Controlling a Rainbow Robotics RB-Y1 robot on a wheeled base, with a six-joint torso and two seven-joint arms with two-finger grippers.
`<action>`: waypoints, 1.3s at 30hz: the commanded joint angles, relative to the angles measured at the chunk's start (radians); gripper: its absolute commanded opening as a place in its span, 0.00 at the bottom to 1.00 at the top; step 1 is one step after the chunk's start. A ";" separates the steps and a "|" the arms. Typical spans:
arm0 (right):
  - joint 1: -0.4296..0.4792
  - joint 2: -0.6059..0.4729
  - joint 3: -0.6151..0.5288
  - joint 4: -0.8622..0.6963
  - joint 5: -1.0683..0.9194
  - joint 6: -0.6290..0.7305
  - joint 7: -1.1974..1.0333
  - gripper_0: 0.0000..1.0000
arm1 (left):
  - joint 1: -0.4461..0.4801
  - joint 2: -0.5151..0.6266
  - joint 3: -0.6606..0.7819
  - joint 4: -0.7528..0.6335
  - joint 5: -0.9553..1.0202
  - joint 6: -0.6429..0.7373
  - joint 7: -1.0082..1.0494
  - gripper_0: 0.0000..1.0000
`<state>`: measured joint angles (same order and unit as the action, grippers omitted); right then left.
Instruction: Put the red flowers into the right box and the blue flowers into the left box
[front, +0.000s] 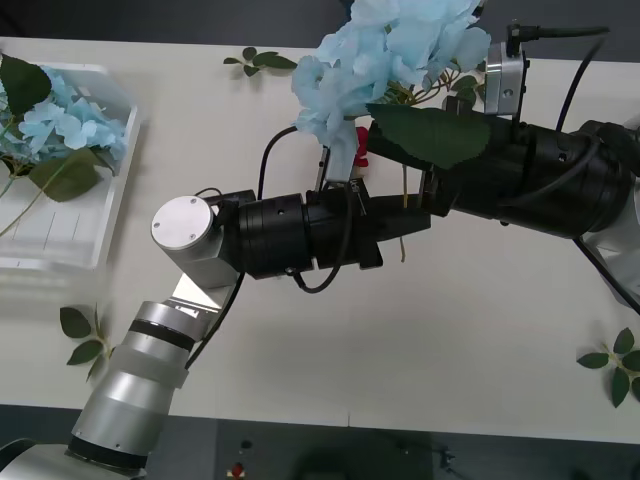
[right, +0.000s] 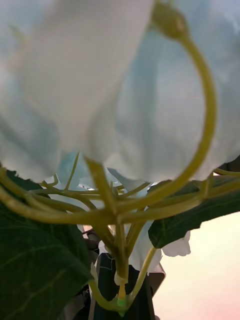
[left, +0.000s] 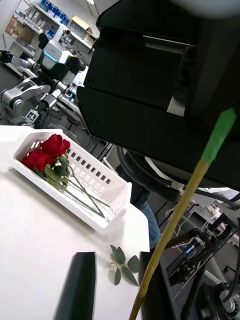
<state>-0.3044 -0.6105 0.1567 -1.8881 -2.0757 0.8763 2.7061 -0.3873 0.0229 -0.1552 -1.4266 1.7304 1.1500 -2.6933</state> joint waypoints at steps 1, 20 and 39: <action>-0.025 0.005 -0.012 -0.031 0.003 0.003 -0.012 0.00 | -0.018 0.005 0.006 -0.021 0.000 -0.007 -0.012 0.00; -0.025 -0.015 -0.003 -0.029 0.000 -0.007 -0.040 1.00 | 0.004 0.117 0.105 -0.021 0.060 0.053 -0.012 0.00; -0.024 -0.437 -0.026 0.184 -0.228 0.168 -0.001 1.00 | 0.056 0.499 0.502 -0.023 0.044 0.148 -0.012 0.00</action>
<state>-0.3045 -0.9547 0.1557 -1.7343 -2.2628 1.0016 2.6860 -0.3090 0.4624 0.3012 -1.4275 1.8206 1.2876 -2.6933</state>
